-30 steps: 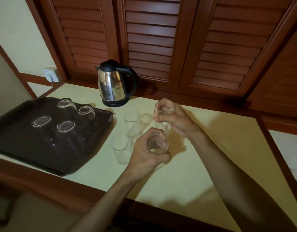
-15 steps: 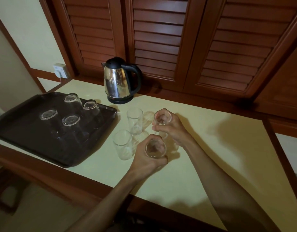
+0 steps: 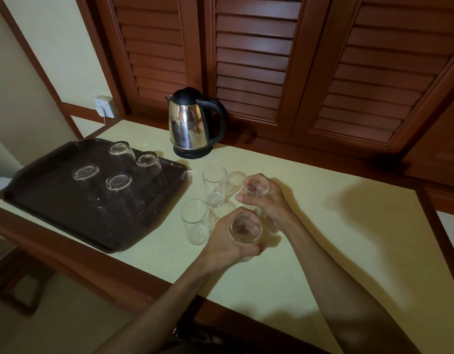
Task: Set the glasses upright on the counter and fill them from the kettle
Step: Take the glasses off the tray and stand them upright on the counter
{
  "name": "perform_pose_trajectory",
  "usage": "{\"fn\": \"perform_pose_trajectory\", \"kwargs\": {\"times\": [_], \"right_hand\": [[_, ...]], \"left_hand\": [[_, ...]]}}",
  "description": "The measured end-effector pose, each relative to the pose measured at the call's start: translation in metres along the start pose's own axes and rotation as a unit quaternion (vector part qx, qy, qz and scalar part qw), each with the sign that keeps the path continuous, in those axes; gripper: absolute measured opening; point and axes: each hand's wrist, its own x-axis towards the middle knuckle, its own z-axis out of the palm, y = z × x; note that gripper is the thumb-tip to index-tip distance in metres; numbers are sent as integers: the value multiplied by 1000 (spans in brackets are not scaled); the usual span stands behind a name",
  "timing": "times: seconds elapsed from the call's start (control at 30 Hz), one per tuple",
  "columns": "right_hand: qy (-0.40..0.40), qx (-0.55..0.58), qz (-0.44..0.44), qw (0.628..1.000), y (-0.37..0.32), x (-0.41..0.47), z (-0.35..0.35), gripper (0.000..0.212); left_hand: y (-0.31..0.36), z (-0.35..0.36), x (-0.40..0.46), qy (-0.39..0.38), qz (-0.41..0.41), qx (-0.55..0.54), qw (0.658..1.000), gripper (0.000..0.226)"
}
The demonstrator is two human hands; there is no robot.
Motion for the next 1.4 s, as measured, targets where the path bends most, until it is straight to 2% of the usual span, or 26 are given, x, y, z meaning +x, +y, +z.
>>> {"fn": "perform_pose_trajectory", "kwargs": {"times": [0.1, 0.27, 0.4, 0.63, 0.83, 0.97, 1.1, 1.2, 1.4], "right_hand": [[-3, -18, 0, 1000, 0, 0, -1, 43], [-38, -14, 19, 999, -6, -2, -9, 77], [-24, -4, -1, 1000, -30, -4, -14, 105], [8, -41, -81, 996, -82, 6, -5, 93], [-27, -111, -116, 987, -118, 29, 40, 74], [-69, -201, -105, 971, -134, 56, 88, 65], [-125, -271, -96, 950, -134, 95, 144, 60], [-156, -325, -94, 928, -126, 129, 187, 56], [-244, -409, -72, 876, -109, 173, 257, 66]], "left_hand": [[1, -2, 0, -11, -6, 4, 1000, 42], [13, -12, -2, -44, -15, -4, 999, 60], [32, -19, -3, -54, 12, -5, 998, 68], [87, -49, 4, -79, 90, 66, 991, 75], [112, -111, 16, -51, 136, 125, 981, 66], [107, -176, 27, -1, 147, 238, 960, 53], [90, -244, 40, 31, 166, 357, 918, 37], [75, -290, 47, 44, 158, 435, 885, 36], [38, -358, 49, 28, 118, 477, 870, 39]]}}
